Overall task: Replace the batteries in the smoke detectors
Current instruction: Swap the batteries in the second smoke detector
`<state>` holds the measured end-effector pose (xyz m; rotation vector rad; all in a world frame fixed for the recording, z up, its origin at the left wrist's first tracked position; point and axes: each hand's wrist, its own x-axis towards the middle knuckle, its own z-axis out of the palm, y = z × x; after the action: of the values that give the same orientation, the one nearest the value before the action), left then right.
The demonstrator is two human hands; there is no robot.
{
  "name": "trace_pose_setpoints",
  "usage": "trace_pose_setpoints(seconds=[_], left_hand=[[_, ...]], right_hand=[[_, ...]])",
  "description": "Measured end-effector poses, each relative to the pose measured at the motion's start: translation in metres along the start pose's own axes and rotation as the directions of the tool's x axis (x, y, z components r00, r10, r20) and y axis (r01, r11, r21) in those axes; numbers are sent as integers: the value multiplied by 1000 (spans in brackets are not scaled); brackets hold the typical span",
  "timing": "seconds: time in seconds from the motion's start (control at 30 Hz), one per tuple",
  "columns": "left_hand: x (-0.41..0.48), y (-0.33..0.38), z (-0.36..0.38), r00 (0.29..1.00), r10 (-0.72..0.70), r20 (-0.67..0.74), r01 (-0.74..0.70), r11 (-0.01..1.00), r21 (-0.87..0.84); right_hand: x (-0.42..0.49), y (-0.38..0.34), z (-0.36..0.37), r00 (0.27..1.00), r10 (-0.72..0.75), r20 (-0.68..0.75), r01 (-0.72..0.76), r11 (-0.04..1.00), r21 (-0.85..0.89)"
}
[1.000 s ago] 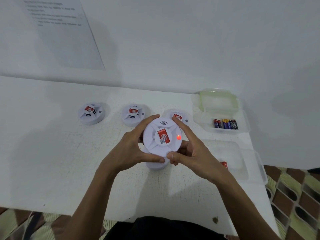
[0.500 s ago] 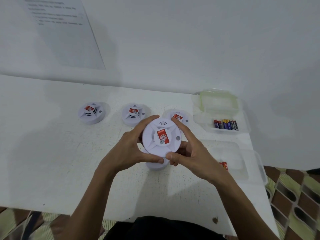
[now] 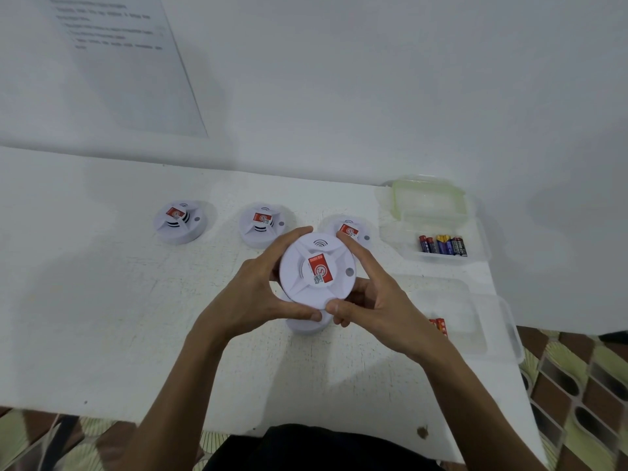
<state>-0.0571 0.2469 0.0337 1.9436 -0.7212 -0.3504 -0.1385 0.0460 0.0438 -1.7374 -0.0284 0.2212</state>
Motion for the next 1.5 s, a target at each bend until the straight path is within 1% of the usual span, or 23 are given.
trace_pose_setpoints(seconds=[0.47,0.73,0.93,1.03,1.13,1.27,1.4,1.5], left_hand=[[-4,-1,-2,1000,-9,3,9,1000,-25],[-7,-5,-5,1000,-24,20,25,998,-64],[-9,-9,-9,999,-22,35,26,994,-102],[-11,-11,-14,999,-31,38,35,994,-104],[-15,-13,-21,999,-30,24,32,995,-91],[-26,-26,-39,999,-32,37,35,995,-91],[-43,-44,-64,999,-35,40,36,999,-4],[-55,-63,-84,997,-70,-10,71,995,70]], right_hand=[[0,-1,5,1000,-12,-4,12,1000,-12],[0,-1,11,1000,12,-18,-12,1000,-18],[1,3,21,997,52,-62,-58,992,-109],[2,3,27,997,36,-66,-44,992,-121],[7,4,38,994,16,-105,-29,991,-129],[18,1,59,993,12,-118,-37,977,-209],[35,3,84,994,-6,-105,-24,961,-277],[56,6,109,996,-41,-85,7,929,-371]])
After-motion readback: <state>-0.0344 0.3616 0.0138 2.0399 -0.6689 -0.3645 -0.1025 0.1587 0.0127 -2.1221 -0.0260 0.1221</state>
